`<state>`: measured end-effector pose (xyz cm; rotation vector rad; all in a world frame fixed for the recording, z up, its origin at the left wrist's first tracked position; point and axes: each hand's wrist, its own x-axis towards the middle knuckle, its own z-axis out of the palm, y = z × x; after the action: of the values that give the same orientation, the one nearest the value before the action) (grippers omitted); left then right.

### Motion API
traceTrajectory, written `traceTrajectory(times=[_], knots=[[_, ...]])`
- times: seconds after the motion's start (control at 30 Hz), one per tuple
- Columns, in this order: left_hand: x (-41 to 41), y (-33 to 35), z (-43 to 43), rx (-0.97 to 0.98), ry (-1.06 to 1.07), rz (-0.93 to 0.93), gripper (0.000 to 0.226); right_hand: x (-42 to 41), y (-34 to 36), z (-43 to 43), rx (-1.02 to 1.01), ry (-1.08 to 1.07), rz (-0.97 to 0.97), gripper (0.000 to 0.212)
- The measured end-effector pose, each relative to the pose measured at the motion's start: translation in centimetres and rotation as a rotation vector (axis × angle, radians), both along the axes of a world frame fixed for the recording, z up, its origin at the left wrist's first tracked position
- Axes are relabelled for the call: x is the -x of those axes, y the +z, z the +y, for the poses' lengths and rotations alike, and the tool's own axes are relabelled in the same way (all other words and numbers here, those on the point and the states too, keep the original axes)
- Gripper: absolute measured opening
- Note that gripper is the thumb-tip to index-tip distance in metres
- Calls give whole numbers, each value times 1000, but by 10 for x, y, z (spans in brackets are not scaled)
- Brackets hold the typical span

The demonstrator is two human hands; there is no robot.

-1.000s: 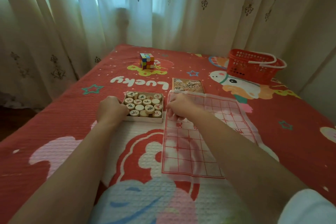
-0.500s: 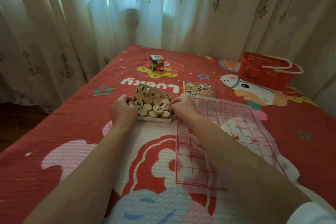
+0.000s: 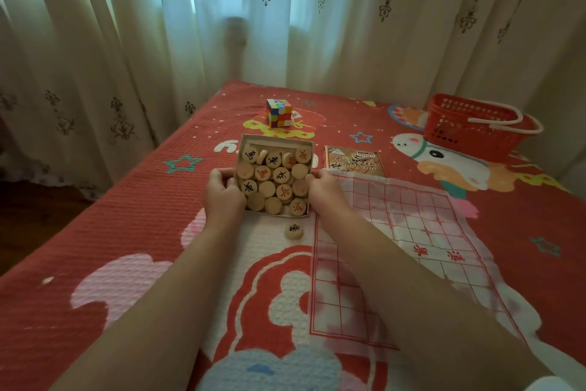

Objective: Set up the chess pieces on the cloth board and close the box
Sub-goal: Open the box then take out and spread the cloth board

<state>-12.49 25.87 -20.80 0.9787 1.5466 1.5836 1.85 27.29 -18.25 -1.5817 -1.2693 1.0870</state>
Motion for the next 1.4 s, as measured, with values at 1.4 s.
traceTrajectory(times=[1.4], knots=[[1,7,-12,-85,-26,-49,53,7,-15,-12,-322,24,248,10]])
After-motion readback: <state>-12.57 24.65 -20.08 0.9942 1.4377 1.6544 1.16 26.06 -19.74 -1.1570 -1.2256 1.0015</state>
